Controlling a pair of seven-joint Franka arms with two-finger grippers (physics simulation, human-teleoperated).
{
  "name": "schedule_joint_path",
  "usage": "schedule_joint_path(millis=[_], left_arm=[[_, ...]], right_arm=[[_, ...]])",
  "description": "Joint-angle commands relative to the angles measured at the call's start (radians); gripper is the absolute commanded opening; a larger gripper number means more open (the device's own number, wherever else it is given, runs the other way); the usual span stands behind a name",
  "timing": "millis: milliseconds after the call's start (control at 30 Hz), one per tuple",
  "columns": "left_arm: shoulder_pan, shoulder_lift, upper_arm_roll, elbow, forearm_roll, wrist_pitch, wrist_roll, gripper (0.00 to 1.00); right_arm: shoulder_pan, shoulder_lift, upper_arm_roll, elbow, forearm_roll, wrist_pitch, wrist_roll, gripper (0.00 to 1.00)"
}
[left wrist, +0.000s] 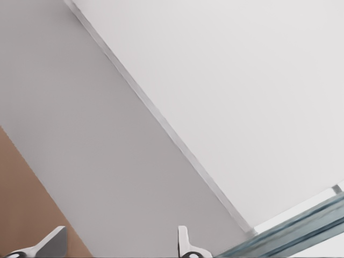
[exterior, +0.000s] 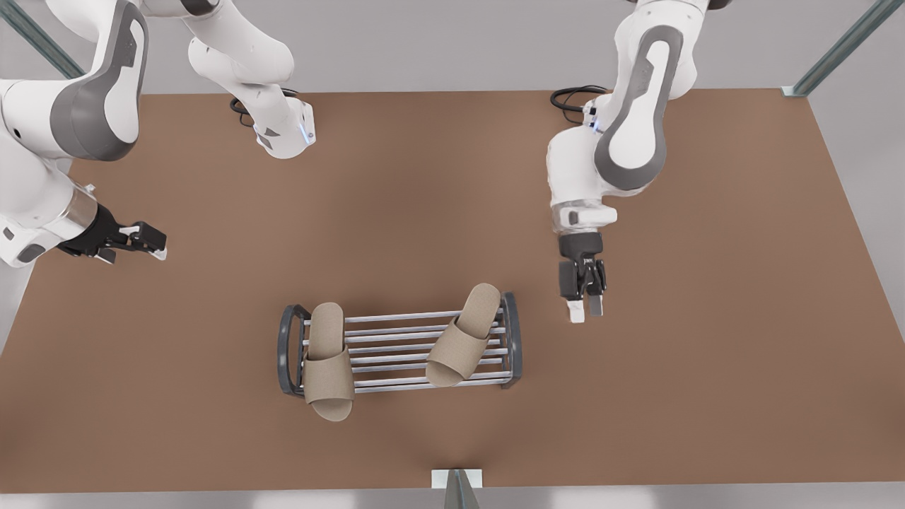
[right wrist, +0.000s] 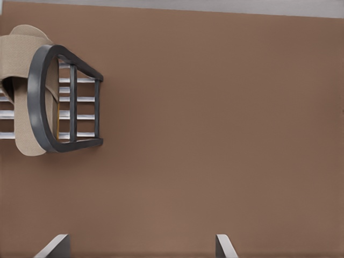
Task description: Place the right shoe on the shoe rack with the right arm, and place the left shoe on the shoe rack with the left arm
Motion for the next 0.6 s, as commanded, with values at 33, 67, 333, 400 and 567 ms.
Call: schedule_joint_path(millis=[33,67,333,400,567], left_arm=[[0.041,-0.159,0.195,0.310,-1.380,-1.158,2.580,1.00],[0.045,-0.158,0.260,0.399,-1.416,-1.202,2.592,1.00],[0.910,-0.037,-0.719,0.376,-1.253,-1.195,2.813,1.00],[0.932,-0.061,-0.721,0.382,-1.255,-1.191,2.812,1.00],[0.964,-0.120,-0.722,0.381,-1.247,-1.188,2.792,1.00]], right_arm=[[-0.002,-0.001,0.000,0.000,0.000,-0.003,-0.009,1.00],[-0.002,-0.001,0.000,0.000,0.001,-0.003,-0.009,1.00],[-0.002,0.011,0.000,0.000,0.000,0.004,-0.015,1.00],[0.000,0.011,0.000,-0.007,0.000,0.004,-0.015,1.00],[0.000,0.011,0.000,-0.011,0.000,0.006,-0.013,1.00]])
